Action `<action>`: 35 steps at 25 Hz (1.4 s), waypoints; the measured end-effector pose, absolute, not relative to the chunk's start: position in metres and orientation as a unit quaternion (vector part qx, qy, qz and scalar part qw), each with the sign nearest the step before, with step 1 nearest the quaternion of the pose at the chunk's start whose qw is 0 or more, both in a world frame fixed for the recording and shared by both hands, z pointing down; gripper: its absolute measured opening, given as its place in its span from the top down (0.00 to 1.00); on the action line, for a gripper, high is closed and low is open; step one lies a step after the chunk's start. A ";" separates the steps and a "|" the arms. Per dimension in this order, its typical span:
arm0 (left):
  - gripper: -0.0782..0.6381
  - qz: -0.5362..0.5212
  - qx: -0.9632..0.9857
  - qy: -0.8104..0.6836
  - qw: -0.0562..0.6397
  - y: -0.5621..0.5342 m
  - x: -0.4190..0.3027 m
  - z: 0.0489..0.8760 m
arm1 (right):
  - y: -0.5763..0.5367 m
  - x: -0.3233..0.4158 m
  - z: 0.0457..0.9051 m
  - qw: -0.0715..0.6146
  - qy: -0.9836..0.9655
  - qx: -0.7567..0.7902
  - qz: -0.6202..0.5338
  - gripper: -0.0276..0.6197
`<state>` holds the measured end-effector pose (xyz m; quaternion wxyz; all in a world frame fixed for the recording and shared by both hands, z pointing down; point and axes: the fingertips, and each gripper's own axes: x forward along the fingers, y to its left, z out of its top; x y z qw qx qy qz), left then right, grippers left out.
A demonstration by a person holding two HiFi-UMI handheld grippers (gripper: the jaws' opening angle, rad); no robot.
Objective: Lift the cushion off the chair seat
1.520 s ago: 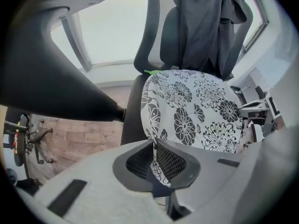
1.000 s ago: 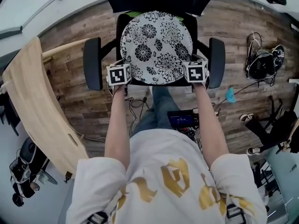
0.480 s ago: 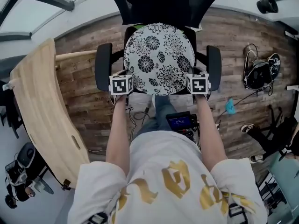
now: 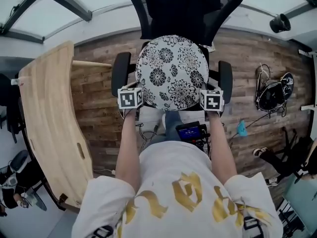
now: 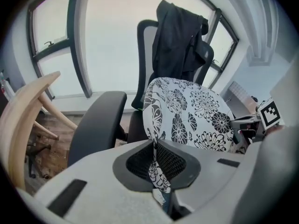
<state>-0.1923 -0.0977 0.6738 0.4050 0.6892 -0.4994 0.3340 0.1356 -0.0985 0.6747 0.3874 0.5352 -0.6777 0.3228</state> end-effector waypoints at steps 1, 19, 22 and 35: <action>0.86 0.331 0.691 -0.505 0.397 -0.099 -0.195 0.667 | -0.099 0.136 0.668 0.376 -0.679 0.541 0.325 0.92; 0.86 0.278 0.708 -0.558 0.331 -0.096 -0.229 0.589 | -0.075 0.138 0.596 0.324 -0.709 0.558 0.284 0.92; 0.86 0.273 0.713 -0.556 0.328 -0.091 -0.224 0.583 | -0.072 0.143 0.585 0.315 -0.709 0.566 0.279 0.92; 0.86 0.249 0.730 -0.558 0.306 -0.084 -0.222 0.560 | -0.060 0.149 0.564 0.287 -0.709 0.580 0.280 0.92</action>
